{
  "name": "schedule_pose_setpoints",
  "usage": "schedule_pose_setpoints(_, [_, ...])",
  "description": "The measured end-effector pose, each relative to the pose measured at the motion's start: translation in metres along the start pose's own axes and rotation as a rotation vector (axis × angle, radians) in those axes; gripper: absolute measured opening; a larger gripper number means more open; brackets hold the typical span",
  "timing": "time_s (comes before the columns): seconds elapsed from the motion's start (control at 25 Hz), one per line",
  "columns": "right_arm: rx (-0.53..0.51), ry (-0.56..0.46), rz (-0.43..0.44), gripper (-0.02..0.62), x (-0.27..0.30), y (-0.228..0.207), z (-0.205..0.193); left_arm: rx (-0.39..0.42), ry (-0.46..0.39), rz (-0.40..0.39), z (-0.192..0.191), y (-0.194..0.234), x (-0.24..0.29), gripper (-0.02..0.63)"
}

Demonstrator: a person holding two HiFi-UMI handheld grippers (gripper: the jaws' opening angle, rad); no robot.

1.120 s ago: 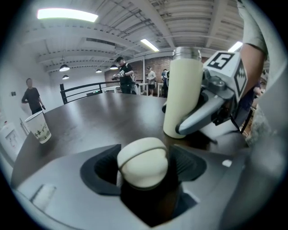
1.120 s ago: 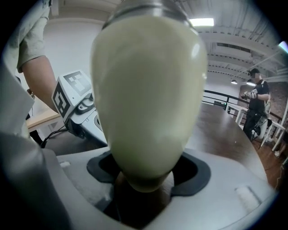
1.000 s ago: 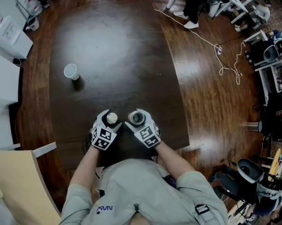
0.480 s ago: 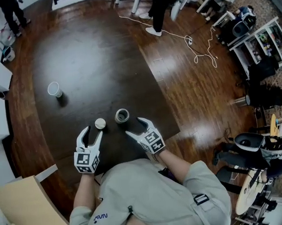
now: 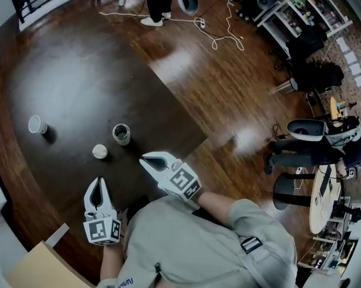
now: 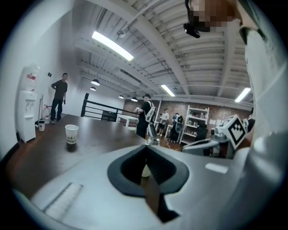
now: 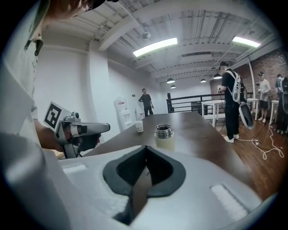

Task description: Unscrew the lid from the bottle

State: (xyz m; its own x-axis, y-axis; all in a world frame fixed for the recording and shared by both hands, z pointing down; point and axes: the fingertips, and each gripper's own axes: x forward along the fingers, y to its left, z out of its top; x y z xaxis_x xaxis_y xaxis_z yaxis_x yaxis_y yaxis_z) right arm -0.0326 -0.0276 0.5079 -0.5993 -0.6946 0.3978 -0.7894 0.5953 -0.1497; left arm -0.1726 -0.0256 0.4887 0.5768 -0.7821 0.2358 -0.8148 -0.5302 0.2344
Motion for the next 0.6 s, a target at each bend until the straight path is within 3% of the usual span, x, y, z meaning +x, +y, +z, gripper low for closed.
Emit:
schedule_pose_setpoints(0.32, [-0.128,-0.059,0.105,0.000,-0.056,-0.032,0.005,-0.017,-0.036,0.025,-0.007,-0.091,0.038,0.003])
schedule_pose_setpoints(0.6, [-0.208,-0.121,0.240,0.000,-0.135,-0.058,-0.011,-0.028,-0.070,0.153,-0.022,-0.208,0.049,0.003])
